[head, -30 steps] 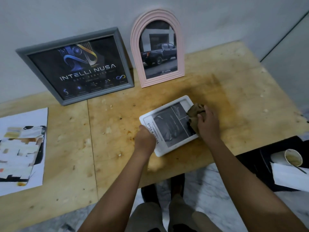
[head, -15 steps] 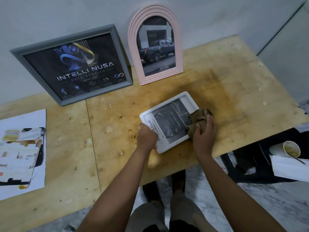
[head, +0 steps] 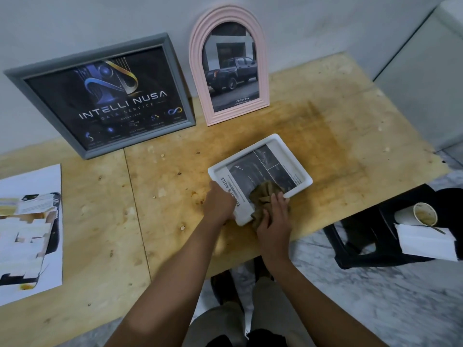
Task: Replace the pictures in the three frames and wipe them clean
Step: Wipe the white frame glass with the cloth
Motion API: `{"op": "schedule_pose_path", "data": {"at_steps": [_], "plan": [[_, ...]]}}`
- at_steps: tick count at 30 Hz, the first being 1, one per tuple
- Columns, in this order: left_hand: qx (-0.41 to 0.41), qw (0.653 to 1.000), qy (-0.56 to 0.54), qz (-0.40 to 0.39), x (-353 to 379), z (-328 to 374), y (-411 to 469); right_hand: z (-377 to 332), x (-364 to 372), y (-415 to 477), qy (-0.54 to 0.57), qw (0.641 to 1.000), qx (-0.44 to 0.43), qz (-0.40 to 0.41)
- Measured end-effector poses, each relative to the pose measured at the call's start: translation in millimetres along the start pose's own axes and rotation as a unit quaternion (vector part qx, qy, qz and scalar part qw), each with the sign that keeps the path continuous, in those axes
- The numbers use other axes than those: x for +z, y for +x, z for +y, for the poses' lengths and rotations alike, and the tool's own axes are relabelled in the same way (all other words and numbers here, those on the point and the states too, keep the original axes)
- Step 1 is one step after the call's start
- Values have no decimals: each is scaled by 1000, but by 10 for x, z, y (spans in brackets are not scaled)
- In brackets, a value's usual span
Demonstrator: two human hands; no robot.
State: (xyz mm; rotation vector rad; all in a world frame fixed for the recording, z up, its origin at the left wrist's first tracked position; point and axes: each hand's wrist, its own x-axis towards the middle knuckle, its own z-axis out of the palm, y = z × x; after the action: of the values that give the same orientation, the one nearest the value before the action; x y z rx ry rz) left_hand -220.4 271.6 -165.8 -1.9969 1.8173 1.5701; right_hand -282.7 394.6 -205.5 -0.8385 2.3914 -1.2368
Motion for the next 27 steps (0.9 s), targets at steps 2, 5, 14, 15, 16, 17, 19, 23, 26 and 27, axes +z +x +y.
{"op": "schedule_pose_path", "data": {"at_steps": [2,5,14,15,16,17,19,23,26,27], "plan": [[4,1000,-11,-1,-7,4,-10,10,18,-57,-10,1000,-18,-10],[19,999,-42,-8,-23,12,-48,42,6,-124,-28,996,-75,-30],[65,997,-27,-15,-103,65,-98,251,-248,16,-49,959,-228,-158],[60,997,-33,-17,-114,58,-85,267,-336,85,-44,951,-246,-185],[60,997,-43,-16,-118,40,-75,278,-424,170,-31,943,-253,-215],[71,997,-40,-10,-104,18,-73,262,-518,261,-14,939,-237,-248],[105,994,-33,9,-59,-46,-76,137,-677,455,13,940,-173,-295],[128,985,-45,104,78,-143,-111,-109,-795,889,98,979,-98,-148],[103,982,-54,152,151,-133,-148,-252,-777,1274,74,994,-74,-45],[107,980,-53,162,169,-130,-151,-272,-737,1394,33,995,-68,-70]]}}
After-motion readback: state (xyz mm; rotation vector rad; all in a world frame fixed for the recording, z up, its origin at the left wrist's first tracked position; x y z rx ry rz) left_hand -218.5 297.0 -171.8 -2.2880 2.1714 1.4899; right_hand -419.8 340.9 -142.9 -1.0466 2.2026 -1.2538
